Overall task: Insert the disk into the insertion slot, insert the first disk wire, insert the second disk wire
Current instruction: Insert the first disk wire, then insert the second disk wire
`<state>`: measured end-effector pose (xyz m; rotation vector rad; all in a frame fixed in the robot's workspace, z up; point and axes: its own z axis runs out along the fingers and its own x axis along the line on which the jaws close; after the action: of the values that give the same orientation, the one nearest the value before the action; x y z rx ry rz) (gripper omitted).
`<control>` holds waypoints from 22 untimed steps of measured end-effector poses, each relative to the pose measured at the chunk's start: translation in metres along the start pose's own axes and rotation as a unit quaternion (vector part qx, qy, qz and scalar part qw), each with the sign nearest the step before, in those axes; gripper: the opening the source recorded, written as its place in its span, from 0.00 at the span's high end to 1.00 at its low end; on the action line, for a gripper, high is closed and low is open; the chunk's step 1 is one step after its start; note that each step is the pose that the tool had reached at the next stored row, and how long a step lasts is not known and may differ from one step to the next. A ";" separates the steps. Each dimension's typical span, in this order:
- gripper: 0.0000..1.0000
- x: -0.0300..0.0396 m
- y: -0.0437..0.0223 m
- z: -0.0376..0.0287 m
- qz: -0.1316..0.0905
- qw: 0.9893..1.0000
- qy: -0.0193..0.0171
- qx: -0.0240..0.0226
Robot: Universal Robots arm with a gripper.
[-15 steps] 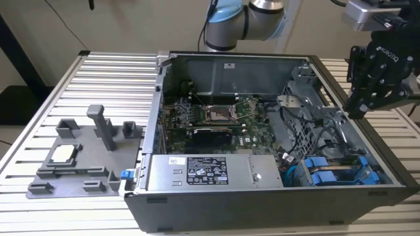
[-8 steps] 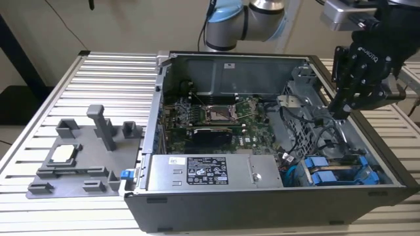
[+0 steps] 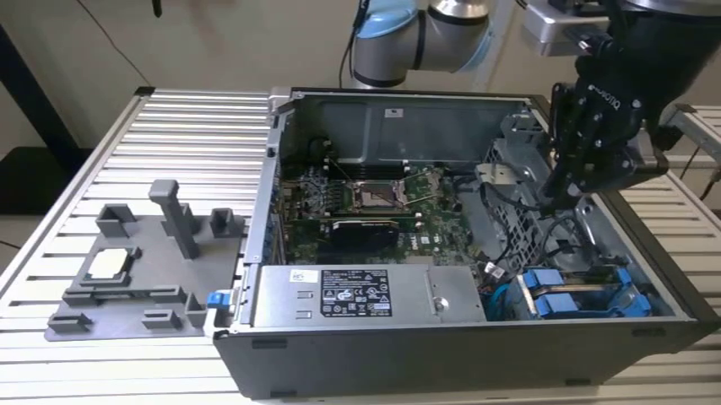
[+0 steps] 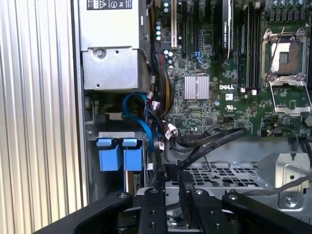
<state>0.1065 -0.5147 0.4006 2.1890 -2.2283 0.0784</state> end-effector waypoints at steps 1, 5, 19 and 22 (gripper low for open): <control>0.73 -0.0001 0.0004 0.0004 -0.002 1.000 0.003 0.000; 0.73 -0.0021 0.0032 0.0038 -0.009 1.000 0.008 0.006; 0.73 -0.0143 0.0246 0.0067 -0.011 0.999 0.035 0.039; 0.73 -0.0146 0.0293 0.0066 -0.013 0.998 0.037 0.041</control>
<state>0.0777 -0.4998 0.3926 2.2149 -2.1952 0.2492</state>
